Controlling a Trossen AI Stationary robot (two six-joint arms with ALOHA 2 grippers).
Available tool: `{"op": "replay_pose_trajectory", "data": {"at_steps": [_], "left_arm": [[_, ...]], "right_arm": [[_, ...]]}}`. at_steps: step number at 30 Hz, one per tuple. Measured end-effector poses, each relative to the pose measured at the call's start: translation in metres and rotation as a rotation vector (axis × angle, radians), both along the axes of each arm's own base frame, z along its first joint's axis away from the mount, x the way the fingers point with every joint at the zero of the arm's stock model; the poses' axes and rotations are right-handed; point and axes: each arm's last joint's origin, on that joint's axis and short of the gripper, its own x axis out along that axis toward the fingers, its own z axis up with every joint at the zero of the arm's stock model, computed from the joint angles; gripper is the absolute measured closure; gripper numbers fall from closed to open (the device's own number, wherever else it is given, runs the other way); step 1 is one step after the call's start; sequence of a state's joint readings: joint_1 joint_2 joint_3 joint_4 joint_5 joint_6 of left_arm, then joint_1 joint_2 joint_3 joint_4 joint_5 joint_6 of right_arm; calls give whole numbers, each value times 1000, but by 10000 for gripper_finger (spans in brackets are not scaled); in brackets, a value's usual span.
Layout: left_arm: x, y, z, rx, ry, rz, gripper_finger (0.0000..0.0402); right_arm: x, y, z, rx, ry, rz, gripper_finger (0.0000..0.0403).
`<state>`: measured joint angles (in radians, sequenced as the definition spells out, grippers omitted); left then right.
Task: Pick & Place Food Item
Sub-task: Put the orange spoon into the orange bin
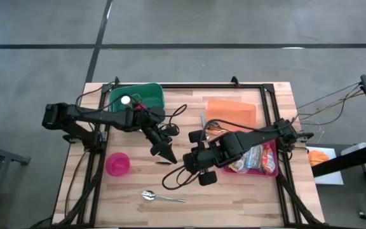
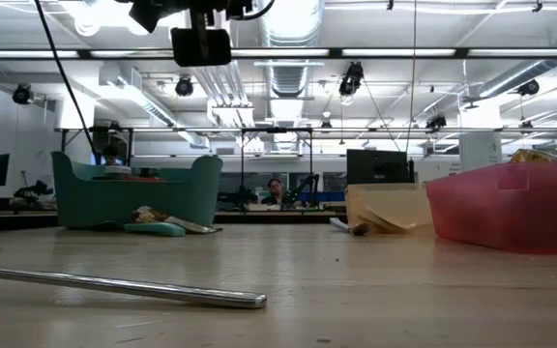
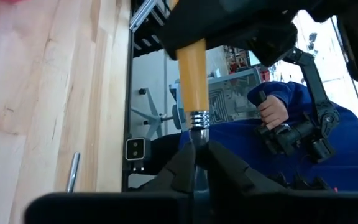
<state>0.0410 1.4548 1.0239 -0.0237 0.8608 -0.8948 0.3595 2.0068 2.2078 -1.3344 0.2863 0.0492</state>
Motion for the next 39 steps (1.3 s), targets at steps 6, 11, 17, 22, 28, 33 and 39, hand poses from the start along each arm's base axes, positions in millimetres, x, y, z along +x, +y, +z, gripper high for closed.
{"op": "replay_pose_trajectory", "data": {"at_steps": [6, 11, 17, 22, 28, 33, 39], "left_arm": [[3, 0, 13, 37, -82, -11, 297], [4, 5, 17, 37, -98, -3, 242], [5, 14, 21, 48, -126, 39, 200], [6, 19, 23, 46, -133, 50, 189], [6, 23, 28, 49, -158, 62, 188], [4, 28, 32, 56, -178, 82, 188], [-2, 34, 40, 67, -205, 118, 188]], "right_arm": [[1, -2, 0, 31, -6, -58, 378], [0, -2, 0, 53, -8, -109, 378], [2, -2, -2, 77, -13, -152, 378], [1, -3, -2, 87, -15, -173, 378], [0, -4, -1, 80, -17, -203, 378], [-1, -5, 0, 81, -22, -230, 378], [-2, -6, 1, 76, -32, -255, 378]]}}
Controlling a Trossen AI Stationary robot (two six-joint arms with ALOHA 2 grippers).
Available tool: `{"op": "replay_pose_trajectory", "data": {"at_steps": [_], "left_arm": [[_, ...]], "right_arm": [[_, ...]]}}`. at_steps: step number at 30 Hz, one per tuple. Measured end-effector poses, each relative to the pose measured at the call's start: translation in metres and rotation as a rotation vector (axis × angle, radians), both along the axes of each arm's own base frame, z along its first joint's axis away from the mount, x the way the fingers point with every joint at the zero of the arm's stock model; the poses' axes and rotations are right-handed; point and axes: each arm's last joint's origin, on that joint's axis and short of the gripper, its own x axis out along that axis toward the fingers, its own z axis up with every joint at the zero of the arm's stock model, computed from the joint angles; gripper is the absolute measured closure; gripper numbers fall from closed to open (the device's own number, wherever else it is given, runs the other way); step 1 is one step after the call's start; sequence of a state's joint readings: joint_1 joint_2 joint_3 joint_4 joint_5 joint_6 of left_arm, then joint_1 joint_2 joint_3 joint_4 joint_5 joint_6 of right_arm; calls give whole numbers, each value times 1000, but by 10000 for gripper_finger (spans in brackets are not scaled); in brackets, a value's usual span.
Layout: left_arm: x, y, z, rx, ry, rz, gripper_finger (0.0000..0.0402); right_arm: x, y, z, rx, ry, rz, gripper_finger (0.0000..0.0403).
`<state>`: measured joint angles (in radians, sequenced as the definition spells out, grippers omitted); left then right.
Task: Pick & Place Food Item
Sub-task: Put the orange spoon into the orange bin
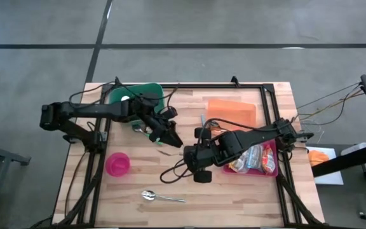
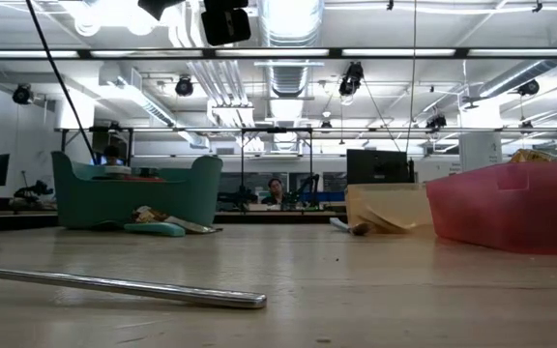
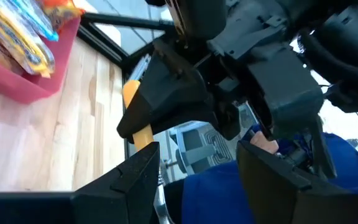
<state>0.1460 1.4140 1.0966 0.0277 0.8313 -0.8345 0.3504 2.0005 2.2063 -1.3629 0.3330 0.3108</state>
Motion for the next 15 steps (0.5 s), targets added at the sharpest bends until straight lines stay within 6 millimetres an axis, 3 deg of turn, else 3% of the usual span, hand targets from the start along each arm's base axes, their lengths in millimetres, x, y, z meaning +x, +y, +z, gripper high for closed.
{"op": "replay_pose_trajectory", "data": {"at_steps": [9, 15], "left_arm": [[-15, 9, 18, 46, -82, 53, 188], [-34, 19, 37, 73, -160, 102, 188]], "right_arm": [[-12, -18, 14, -2, -33, -84, 378], [-35, -44, 21, 0, -29, -145, 378]]}}
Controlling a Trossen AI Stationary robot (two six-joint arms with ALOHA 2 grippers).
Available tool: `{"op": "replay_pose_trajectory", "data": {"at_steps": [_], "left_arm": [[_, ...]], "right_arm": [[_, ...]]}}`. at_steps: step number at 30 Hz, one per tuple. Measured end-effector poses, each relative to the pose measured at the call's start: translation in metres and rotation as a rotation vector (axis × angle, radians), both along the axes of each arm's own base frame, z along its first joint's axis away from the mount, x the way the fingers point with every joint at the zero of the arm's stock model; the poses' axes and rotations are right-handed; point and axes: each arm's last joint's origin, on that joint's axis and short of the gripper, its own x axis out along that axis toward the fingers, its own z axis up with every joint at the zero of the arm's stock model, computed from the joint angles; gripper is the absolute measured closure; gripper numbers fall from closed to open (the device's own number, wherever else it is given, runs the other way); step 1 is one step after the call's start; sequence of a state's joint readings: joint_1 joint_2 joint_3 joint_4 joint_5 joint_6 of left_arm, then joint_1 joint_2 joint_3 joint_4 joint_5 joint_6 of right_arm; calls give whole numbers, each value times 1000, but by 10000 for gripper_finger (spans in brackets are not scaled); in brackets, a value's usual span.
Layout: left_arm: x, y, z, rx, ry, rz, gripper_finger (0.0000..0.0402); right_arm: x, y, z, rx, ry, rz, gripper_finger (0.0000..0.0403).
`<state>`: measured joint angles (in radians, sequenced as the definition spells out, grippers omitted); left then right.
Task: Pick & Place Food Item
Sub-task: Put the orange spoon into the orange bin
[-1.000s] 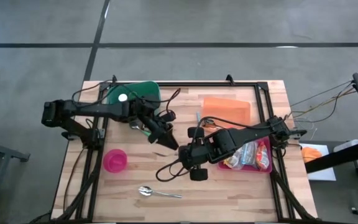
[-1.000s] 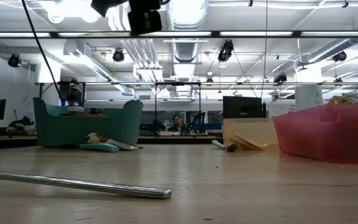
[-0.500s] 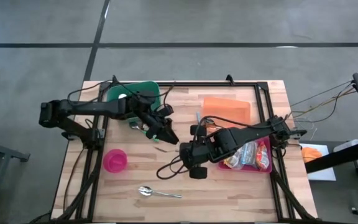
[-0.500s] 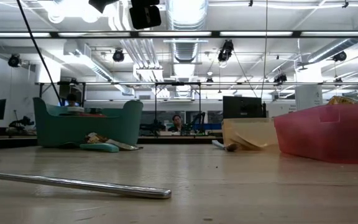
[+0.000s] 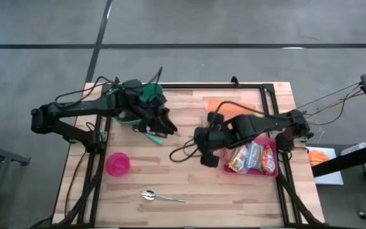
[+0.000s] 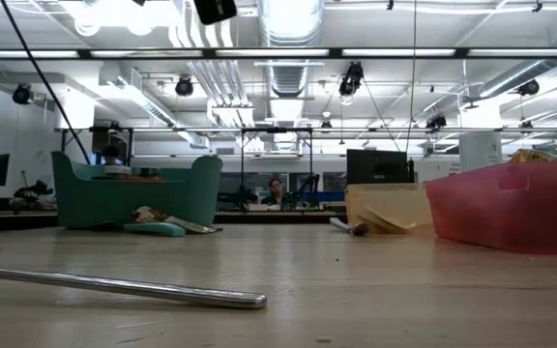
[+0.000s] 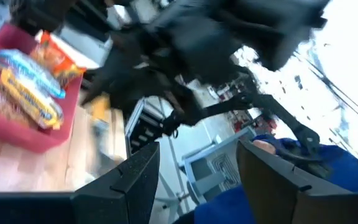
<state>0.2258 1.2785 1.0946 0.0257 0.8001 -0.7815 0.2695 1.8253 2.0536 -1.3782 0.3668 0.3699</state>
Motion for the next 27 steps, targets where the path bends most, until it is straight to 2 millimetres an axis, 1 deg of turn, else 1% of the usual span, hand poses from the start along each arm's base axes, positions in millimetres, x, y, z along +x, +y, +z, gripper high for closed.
{"op": "replay_pose_trajectory", "data": {"at_steps": [6, 10, 14, 20, 23, 27], "left_arm": [[-24, 8, 21, 21, -71, 71, 188], [-38, 7, 28, 24, -78, 87, 188], [-50, 5, 31, 60, -62, 141, 188], [-65, 3, 24, 120, 42, 223, 188], [-69, 2, 23, 121, 72, 242, 188], [-71, 2, 23, 120, 79, 241, 188]], "right_arm": [[-33, -29, -8, 20, -1, -103, 378], [-59, -52, -21, 101, -46, -201, 378], [-86, -71, -41, 195, -114, -288, 378], [-119, -97, -74, 294, -187, -379, 378], [-130, -108, -90, 329, -172, -342, 378], [-140, -124, -115, 371, -100, -305, 378]]}}
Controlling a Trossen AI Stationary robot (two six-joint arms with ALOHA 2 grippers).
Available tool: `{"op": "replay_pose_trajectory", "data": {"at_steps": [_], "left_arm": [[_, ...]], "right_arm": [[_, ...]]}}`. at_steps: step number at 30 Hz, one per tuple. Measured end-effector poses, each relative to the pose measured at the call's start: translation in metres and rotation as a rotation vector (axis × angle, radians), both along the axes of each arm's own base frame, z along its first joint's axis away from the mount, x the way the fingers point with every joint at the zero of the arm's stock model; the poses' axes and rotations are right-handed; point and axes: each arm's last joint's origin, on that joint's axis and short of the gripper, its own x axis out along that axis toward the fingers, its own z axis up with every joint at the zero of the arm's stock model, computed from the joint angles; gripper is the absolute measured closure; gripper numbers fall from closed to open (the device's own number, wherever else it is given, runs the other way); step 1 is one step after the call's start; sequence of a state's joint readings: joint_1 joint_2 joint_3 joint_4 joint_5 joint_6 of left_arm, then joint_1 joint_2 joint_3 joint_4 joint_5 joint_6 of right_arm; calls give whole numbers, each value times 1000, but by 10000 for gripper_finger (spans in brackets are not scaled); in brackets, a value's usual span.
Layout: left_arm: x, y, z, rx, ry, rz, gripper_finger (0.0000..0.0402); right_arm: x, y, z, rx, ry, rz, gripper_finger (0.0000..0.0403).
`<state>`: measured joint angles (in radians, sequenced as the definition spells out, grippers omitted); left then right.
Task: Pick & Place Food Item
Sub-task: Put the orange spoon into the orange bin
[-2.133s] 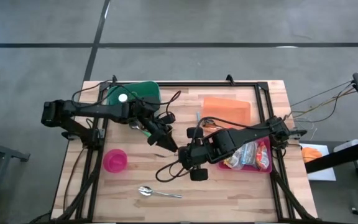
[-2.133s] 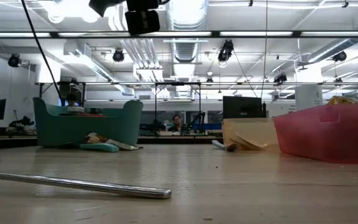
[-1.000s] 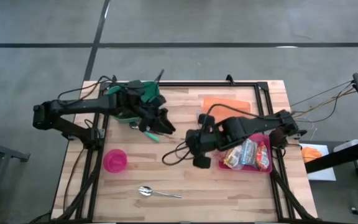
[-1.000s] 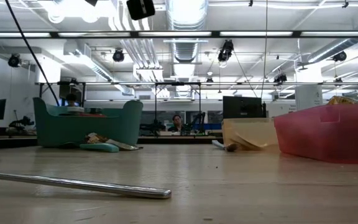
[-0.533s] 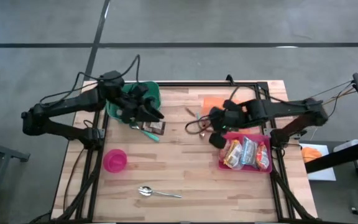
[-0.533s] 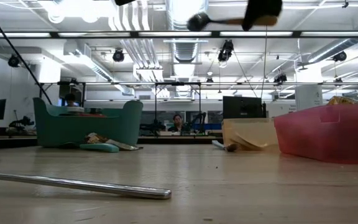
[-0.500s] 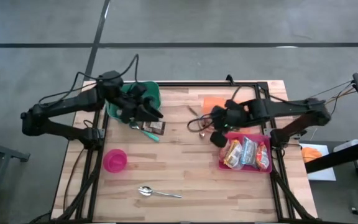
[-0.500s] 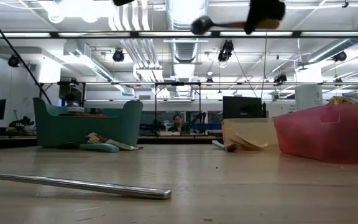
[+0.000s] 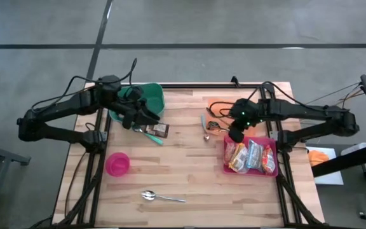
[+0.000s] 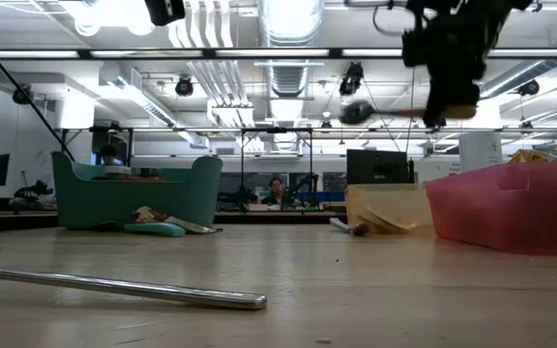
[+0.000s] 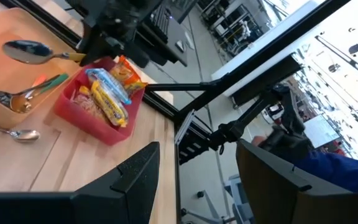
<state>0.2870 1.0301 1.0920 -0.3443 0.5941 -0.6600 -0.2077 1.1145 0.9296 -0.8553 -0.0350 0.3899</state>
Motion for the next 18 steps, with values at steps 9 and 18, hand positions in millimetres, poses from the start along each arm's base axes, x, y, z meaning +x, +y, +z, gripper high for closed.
{"op": "replay_pose_trajectory", "data": {"at_steps": [9, 18], "left_arm": [[-1, 0, 0, 0, 5, 0, 188], [-2, -1, -2, 2, 20, -2, 188]], "right_arm": [[-22, -36, -31, 104, 67, -13, 378], [-30, -47, -41, 125, 62, 83, 378]]}}
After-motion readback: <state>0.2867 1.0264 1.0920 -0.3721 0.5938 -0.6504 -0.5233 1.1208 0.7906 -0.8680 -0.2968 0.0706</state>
